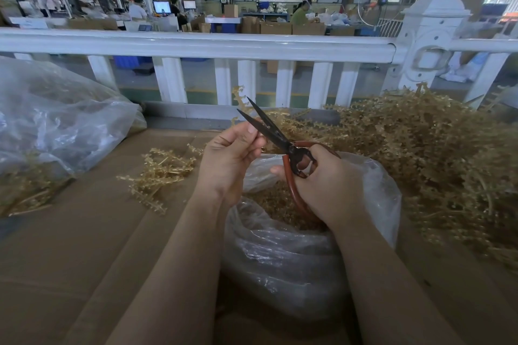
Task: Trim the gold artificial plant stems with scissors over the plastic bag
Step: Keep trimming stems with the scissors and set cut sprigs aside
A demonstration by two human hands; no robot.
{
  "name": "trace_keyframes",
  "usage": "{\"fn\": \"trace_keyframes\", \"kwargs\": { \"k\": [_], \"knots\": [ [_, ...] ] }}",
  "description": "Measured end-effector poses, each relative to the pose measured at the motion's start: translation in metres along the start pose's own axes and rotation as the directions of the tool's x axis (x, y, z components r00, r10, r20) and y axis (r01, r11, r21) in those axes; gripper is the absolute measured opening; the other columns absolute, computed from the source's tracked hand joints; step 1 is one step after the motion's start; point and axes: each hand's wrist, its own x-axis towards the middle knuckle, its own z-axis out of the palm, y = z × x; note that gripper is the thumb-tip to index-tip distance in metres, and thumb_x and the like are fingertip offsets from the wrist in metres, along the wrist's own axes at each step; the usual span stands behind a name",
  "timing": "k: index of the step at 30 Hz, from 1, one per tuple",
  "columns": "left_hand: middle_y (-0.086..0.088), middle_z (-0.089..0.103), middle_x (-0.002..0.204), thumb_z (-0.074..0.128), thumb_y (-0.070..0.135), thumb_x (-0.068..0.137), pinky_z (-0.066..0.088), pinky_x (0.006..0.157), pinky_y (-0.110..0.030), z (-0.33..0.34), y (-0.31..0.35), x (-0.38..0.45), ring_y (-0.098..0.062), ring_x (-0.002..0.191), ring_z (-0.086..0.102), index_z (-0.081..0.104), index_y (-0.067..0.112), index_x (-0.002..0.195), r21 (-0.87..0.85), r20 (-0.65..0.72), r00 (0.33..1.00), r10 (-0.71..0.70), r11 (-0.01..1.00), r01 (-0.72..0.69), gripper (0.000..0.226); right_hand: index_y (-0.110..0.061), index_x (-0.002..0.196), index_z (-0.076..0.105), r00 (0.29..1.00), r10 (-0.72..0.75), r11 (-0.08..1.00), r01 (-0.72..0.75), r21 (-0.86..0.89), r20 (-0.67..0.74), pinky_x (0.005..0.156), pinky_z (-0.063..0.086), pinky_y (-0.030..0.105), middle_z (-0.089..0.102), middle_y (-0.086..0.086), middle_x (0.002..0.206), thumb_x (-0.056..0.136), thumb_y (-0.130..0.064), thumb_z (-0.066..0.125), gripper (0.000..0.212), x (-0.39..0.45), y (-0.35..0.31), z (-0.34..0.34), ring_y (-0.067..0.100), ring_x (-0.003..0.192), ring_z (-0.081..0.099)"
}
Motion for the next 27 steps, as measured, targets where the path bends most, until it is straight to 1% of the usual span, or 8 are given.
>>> {"fn": "trace_keyframes", "kwargs": {
  "k": [3, 7, 9, 12, 14, 18, 21, 27],
  "knots": [
    [0.000, 0.071, 0.082, 0.067, 0.018, 0.080, 0.051, 0.072, -0.018, 0.0006, -0.0003, 0.0004, -0.006, 0.071, 0.063, 0.072, 0.011, 0.091, -0.001, -0.004, 1.000, -0.001, 1.000, 0.001, 0.014, -0.018, 0.086, 0.066, 1.000, -0.006, 1.000, 0.006, -0.006, -0.012, 0.068, 0.056, 0.038, 0.067, -0.008, 0.076, 0.065, -0.089, 0.046, 0.077, 0.0003, 0.0005, 0.0005, 0.014, 0.074, 0.063],
    [0.001, 0.070, 0.080, 0.062, 0.012, 0.090, 0.051, 0.073, -0.019, 0.0004, -0.0005, 0.0008, -0.006, 0.071, 0.062, 0.070, 0.009, 0.095, -0.001, -0.001, 1.000, -0.004, 1.000, 0.004, 0.010, -0.018, 0.083, 0.065, 1.000, 0.005, 1.000, -0.005, 0.006, -0.009, 0.067, 0.056, 0.038, 0.066, -0.008, 0.074, 0.070, -0.081, 0.056, 0.065, -0.0002, 0.0014, 0.0022, 0.013, 0.072, 0.063],
    [0.002, 0.069, 0.079, 0.063, 0.014, 0.088, 0.050, 0.072, -0.018, 0.0003, -0.0002, 0.0007, -0.007, 0.071, 0.061, 0.070, 0.007, 0.097, 0.003, 0.013, 1.000, 0.002, 1.000, -0.002, 0.014, -0.018, 0.083, 0.066, 1.000, 0.005, 1.000, -0.005, 0.012, -0.014, 0.068, 0.056, 0.038, 0.067, -0.007, 0.074, 0.071, -0.079, 0.059, 0.063, 0.0001, 0.0016, 0.0023, 0.012, 0.072, 0.063],
    [0.002, 0.070, 0.080, 0.066, 0.017, 0.082, 0.051, 0.073, -0.019, -0.0005, 0.0002, 0.0004, -0.007, 0.072, 0.062, 0.072, 0.009, 0.096, 0.009, 0.021, 1.000, 0.004, 1.000, -0.004, 0.017, -0.018, 0.086, 0.066, 1.000, -0.002, 1.000, 0.002, 0.003, -0.011, 0.068, 0.056, 0.038, 0.067, -0.008, 0.076, 0.069, -0.083, 0.055, 0.068, -0.0002, 0.0006, 0.0006, 0.013, 0.073, 0.064],
    [0.002, 0.071, 0.081, 0.066, 0.017, 0.081, 0.051, 0.075, -0.019, -0.0005, 0.0000, 0.0001, -0.007, 0.073, 0.063, 0.076, 0.015, 0.089, 0.030, 0.026, 1.000, 0.005, 1.000, -0.006, 0.013, -0.019, 0.092, 0.067, 1.000, -0.021, 0.999, 0.021, -0.033, -0.020, 0.067, 0.056, 0.036, 0.068, -0.008, 0.079, 0.068, -0.086, 0.050, 0.073, -0.0004, -0.0006, -0.0009, 0.013, 0.074, 0.064],
    [0.002, 0.072, 0.079, 0.064, 0.012, 0.087, 0.053, 0.072, -0.019, -0.0003, -0.0019, 0.0000, -0.007, 0.072, 0.064, 0.080, 0.020, 0.081, 0.107, 0.026, 0.999, 0.024, 0.994, -0.027, 0.019, -0.020, 0.094, 0.065, 1.000, -0.016, 0.997, 0.015, -0.072, -0.012, 0.067, 0.056, 0.035, 0.065, -0.011, 0.079, 0.067, -0.089, 0.042, 0.078, 0.0000, -0.0017, -0.0025, 0.010, 0.074, 0.061],
    [0.002, 0.072, 0.078, 0.062, 0.009, 0.092, 0.053, 0.072, -0.020, -0.0010, -0.0032, 0.0000, -0.009, 0.073, 0.064, 0.080, 0.021, 0.082, 0.143, 0.033, 0.999, 0.042, 0.989, -0.046, 0.024, -0.018, 0.089, 0.064, 0.998, -0.057, 0.994, 0.053, -0.096, -0.040, 0.065, 0.055, 0.035, 0.064, -0.011, 0.078, 0.071, -0.086, 0.045, 0.073, -0.0006, -0.0008, -0.0031, 0.010, 0.072, 0.060],
    [0.001, 0.072, 0.075, 0.061, 0.007, 0.093, 0.052, 0.070, -0.019, -0.0009, -0.0037, 0.0005, -0.009, 0.071, 0.064, 0.076, 0.015, 0.087, 0.146, 0.012, 0.999, 0.041, 0.988, -0.043, 0.017, -0.018, 0.083, 0.062, 0.993, -0.092, 0.989, 0.082, -0.127, -0.074, 0.061, 0.054, 0.033, 0.064, -0.010, 0.073, 0.075, -0.084, 0.049, 0.068, 0.0001, -0.0001, -0.0027, 0.010, 0.068, 0.059]
  ]
}}
